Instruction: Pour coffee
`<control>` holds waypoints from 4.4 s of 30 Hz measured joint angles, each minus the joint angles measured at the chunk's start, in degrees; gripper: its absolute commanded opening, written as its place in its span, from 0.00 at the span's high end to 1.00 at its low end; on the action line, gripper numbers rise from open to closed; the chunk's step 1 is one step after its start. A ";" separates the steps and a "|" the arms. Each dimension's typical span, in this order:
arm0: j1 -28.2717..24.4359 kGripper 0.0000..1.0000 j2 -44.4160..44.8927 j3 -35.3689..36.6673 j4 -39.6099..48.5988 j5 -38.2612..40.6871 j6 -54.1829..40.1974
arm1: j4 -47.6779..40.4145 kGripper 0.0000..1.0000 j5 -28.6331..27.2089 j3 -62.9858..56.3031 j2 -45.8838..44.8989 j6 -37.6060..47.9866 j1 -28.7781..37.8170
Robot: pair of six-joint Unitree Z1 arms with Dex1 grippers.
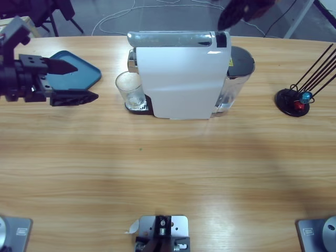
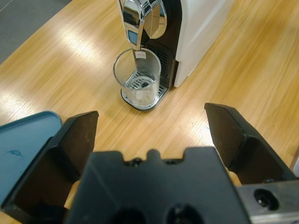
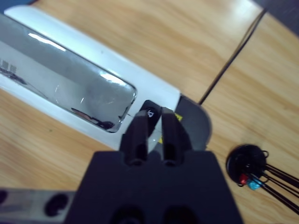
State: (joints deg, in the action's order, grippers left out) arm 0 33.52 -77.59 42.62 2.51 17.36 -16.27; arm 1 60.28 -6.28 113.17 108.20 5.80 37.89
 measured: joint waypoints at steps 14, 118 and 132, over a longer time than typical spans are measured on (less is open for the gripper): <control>0.02 0.00 0.06 0.01 0.00 0.00 1.03 | -0.56 0.00 1.48 -6.45 -11.10 0.03 1.20; 2.23 0.00 1.16 0.34 3.46 0.21 1.72 | -35.77 0.00 14.30 -75.16 -59.11 -2.98 1.67; 2.23 0.00 1.15 0.19 4.49 0.15 1.72 | -28.82 0.00 13.87 -70.31 -58.18 -6.94 1.67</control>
State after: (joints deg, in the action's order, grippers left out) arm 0 35.75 -76.44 42.80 7.00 17.51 -14.55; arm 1 31.46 7.60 42.86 50.02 -1.14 39.56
